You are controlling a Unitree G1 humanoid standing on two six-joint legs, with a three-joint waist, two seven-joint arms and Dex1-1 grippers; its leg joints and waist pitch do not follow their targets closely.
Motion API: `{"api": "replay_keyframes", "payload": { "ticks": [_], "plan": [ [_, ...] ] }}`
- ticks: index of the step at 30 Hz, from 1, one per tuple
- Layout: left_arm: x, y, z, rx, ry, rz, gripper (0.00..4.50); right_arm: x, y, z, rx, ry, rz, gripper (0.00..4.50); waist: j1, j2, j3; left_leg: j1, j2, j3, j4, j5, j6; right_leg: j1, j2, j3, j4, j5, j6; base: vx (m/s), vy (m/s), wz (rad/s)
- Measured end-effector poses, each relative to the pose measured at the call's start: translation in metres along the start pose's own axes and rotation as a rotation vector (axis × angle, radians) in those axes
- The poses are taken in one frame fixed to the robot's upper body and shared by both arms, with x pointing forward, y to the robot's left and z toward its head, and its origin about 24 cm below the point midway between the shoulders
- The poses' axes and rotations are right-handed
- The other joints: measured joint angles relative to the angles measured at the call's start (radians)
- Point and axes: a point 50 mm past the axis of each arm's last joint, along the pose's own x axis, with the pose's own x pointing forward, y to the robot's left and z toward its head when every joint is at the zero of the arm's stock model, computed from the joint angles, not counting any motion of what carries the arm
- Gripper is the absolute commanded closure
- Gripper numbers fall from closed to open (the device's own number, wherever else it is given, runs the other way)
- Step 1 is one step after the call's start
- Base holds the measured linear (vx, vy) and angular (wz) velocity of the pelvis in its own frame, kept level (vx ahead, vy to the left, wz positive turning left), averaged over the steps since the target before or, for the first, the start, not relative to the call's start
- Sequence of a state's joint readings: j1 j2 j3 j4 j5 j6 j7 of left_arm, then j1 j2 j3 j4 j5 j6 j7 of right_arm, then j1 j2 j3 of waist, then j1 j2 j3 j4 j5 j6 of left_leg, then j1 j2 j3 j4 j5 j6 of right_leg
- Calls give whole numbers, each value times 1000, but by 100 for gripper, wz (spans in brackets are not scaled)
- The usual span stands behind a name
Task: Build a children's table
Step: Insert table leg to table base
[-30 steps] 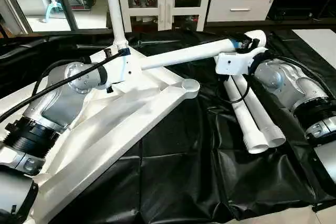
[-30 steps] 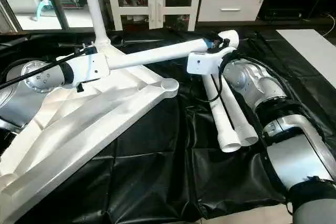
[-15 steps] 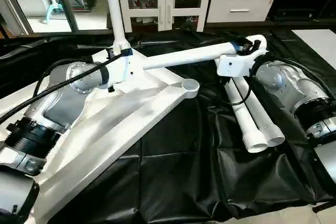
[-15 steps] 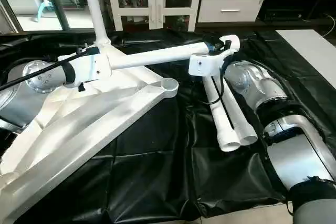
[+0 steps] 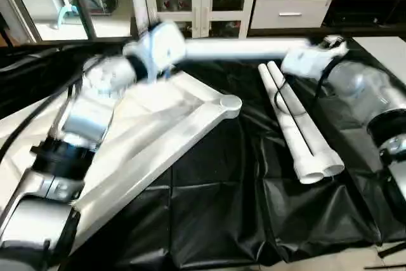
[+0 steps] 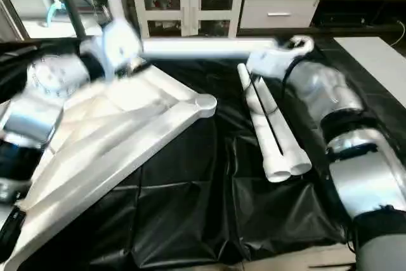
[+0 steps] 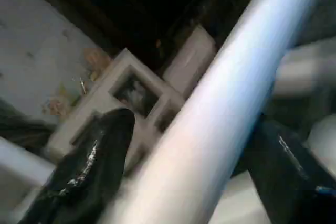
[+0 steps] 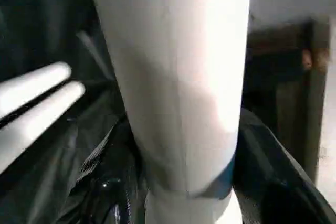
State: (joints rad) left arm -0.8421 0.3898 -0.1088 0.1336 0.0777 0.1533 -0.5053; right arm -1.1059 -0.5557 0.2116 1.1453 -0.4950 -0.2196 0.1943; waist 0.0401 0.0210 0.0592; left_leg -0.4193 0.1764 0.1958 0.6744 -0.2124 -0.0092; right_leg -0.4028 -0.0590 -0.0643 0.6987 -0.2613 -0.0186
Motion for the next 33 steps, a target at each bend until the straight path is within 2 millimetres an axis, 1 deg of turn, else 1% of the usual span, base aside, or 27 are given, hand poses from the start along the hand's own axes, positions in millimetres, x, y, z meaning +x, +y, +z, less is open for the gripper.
{"api": "replay_keyframes", "payload": {
  "ticks": [1, 3, 4, 5, 6, 7, 10, 12, 13, 14, 15, 16, 17, 19, 21, 22, 24, 25, 27, 28, 31, 33],
  "plan": [
    [-3, 22, 14, -99, -99, 214, 84, 1, 0, -5, 317, 21, -47, 262, -5, 0, 0, 0, 1, 0, 2, 0, 1, 0, 0, 0, 1, 0, 0, 0, 0, 0],
    [-22, 62, 27, -114, -167, 438, 77, -5, 4, -28, 525, 107, -61, 261, -6, 3, -2, 1, 1, 0, 1, 0, 1, 1, 0, 0, 1, 0, 0, 0, 0, 0],
    [-32, 76, 30, -106, -183, 508, 77, -9, 6, -40, 584, 148, -64, 263, -6, 5, -3, 1, 1, 0, 1, 0, 1, 1, 0, 0, 1, 0, 0, 0, 0, 0],
    [-42, 85, 29, -112, -186, 561, 77, -15, 12, -54, 639, 195, -65, 264, -6, 7, -4, 2, 1, 0, 1, 0, 1, 1, 0, 0, 1, 0, 0, 0, 0, 0],
    [-44, 86, 26, -122, -181, 576, 77, -18, 16, -60, 673, 221, -61, 265, -5, 8, -4, 1, 1, 0, 1, 0, 0, 0, 0, 0, 1, 0, 0, 0, 0, 0],
    [-44, 83, 21, -141, -167, 572, 77, -18, 22, -61, 726, 223, -58, 265, -5, 9, -3, 1, 1, 0, 1, 1, 2, 0, 0, 0, 2, 1, -1, 0, 0, 0],
    [-32, 62, 8, -195, -110, 483, 77, -13, 33, -50, 862, 165, -44, 265, -2, 10, -2, 1, 2, 1, 1, 4, 2, 0, 0, -1, 2, 3, -3, 0, 0, 0],
    [-28, 53, -1, -204, -45, 415, 77, -10, 35, -41, 1034, 74, -26, 265, -1, 13, -3, 1, 2, 1, 1, 4, 2, -1, 0, -1, 2, 4, -4, 0, 0, 0],
    [-30, 47, -10, -196, 18, 370, 77, -9, 34, -33, 1155, -7, 7, 265, -2, 17, -4, 1, 1, 2, 1, 4, 2, 0, 0, 0, 2, 4, -4, 0, 0, 0],
    [-30, 36, -25, -203, 103, 316, 77, -8, 30, -24, 1272, -111, 56, 265, -1, 21, -5, 1, 1, 2, 1, 4, 2, 0, 0, 0, 2, 4, -3, 0, 0, 0],
    [-31, 25, -37, -213, 168, 265, 77, -8, 27, -17, 1338, -193, 103, 266, 1, 22, -5, 1, 1, 2, 1, 4, 3, 0, 0, 0, 2, 4, -3, 0, 0, 0],
    [-32, 13, -48, -229, 223, 216, 77, -9, 22, -11, 1372, -257, 141, 266, 5, 22, -5, 0, 1, 1, 2, 5, 4, -1, 0, -1, 2, 4, -3, 0, 0, 0],
    [-34, -4, -60, -249, 278, 145, 77, -12, 17, -3, 1406, -349, 205, 266, 11, 22, -5, -1, 2, 1, 1, 6, 5, -1, 0, -2, 1, 5, -3, 0, 0, 0],
    [-36, -29, -71, -291, 316, 34, 77, -23, 11, 9, 1450, -506, 319, 266, 26, 22, -5, -1, 2, 1, 1, 6, 5, -1, 0, -2, 0, 5, -3, 0, 0, 0],
    [-35, -44, -72, -308, 314, -30, 77, -29, 12, 18, 1482, -583, 392, 266, 41, 22, -5, -1, 2, 1, 2, 6, 5, -1, 0, -2, 1, 5, -3, 0, 0, 0],
    [-32, -51, -67, -291, 290, -72, 77, -33, 13, 21, 1492, -609, 421, 266, 51, 22, -5, -1, 2, 1, 2, 6, 5, -1, -1, -2, 0, 5, -3, 0, 0, 0],
    [-31, -63, -65, -237, 272, -138, 77, -38, 18, 22, 1474, -624, 450, 266, 59, 23, -6, -1, 2, 1, 1, 6, 4, 0, -1, -3, 0, 5, -3, 0, 0, 0],
    [-32, -72, -67, -196, 281, -189, 77, -41, 22, 22, 1468, -618, 464, 266, 60, 24, -6, 0, 2, 1, 1, 6, 4, 0, -1, -2, 0, 5, -3, 0, 0, 0],
    [-35, -86, -73, -180, 308, -264, 77, -46, 29, 18, 1474, -592, 481, 266, 59, 24, -6, 0, 2, 1, 0, 7, 2, 0, -1, -2, 0, 6, -1, 0, 0, 0],
    [-37, -94, -76, -191, 326, -300, 60, -48, 33, 16, 1478, -578, 485, 266, 56, 24, -5, 0, 2, 2, -1, 8, 2, 0, -1, -2, 0, 6, -1, 0, 0, 0],
    [-37, -111, -78, -296, 346, -360, 40, -52, 36, 15, 1479, -557, 465, 266, 50, 24, -5, 0, 1, 2, -3, 9, -1, -1, -1, -2, 0, 6, -1, 0, 0, 0],
    [-36, -119, -77, -355, 350, -396, 13, -54, 36, 19, 1487, -570, 479, 266, 46, 25, -5, 1, 1, 2, -6, 11, -2, -2, -1, -2, 0, 6, -1, 0, 0, 0]
  ]
}}
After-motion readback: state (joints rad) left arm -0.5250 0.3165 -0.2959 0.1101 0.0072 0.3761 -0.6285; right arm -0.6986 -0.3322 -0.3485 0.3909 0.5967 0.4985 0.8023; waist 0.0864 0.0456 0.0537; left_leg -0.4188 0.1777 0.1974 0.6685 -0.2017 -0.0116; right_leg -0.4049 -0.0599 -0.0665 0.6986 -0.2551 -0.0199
